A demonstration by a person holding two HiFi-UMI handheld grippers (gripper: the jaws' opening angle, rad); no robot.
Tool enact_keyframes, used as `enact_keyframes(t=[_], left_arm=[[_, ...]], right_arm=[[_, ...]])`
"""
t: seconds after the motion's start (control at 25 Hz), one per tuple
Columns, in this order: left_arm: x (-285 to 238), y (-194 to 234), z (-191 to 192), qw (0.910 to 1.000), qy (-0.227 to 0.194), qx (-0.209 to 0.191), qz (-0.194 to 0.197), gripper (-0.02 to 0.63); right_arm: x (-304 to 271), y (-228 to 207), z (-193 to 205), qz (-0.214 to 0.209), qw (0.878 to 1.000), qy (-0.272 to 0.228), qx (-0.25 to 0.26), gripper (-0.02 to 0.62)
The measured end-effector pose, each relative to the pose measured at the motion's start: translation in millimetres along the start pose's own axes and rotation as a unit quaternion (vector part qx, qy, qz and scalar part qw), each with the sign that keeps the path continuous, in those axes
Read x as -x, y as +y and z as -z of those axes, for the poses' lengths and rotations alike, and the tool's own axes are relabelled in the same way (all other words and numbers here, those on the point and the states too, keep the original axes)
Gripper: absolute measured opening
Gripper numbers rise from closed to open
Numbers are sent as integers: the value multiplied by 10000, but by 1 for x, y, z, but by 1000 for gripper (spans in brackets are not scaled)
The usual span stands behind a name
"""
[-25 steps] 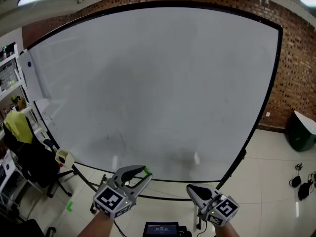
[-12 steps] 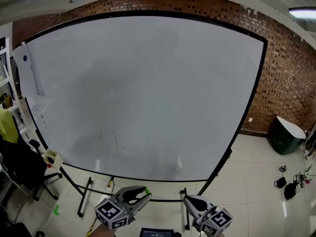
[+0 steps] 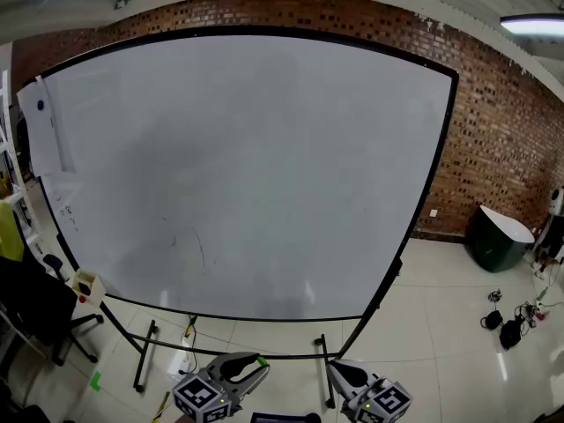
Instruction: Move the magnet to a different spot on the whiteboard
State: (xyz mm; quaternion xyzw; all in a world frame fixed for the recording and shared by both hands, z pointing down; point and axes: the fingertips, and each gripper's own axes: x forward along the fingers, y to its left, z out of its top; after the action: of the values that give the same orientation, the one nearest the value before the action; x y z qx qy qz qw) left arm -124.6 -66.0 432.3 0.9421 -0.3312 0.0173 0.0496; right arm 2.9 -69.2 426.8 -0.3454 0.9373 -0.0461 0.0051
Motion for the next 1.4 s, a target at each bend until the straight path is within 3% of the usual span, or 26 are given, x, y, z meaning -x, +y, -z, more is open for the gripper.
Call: enact_keyframes(t=[0.24, 0.72, 1.4], left_arm=[[5, -6, 17, 9998, 81, -126, 100, 150], [2, -20, 13, 9996, 98, -70, 250, 152], [17, 7, 5, 9999, -79, -21, -151, 153]], right_arm=[[9, 10, 4, 96, 10000, -26, -5, 26], [25, 8, -1, 345, 9992, -185, 77, 26], [-5, 16, -3, 98, 9997, -225, 97, 26]])
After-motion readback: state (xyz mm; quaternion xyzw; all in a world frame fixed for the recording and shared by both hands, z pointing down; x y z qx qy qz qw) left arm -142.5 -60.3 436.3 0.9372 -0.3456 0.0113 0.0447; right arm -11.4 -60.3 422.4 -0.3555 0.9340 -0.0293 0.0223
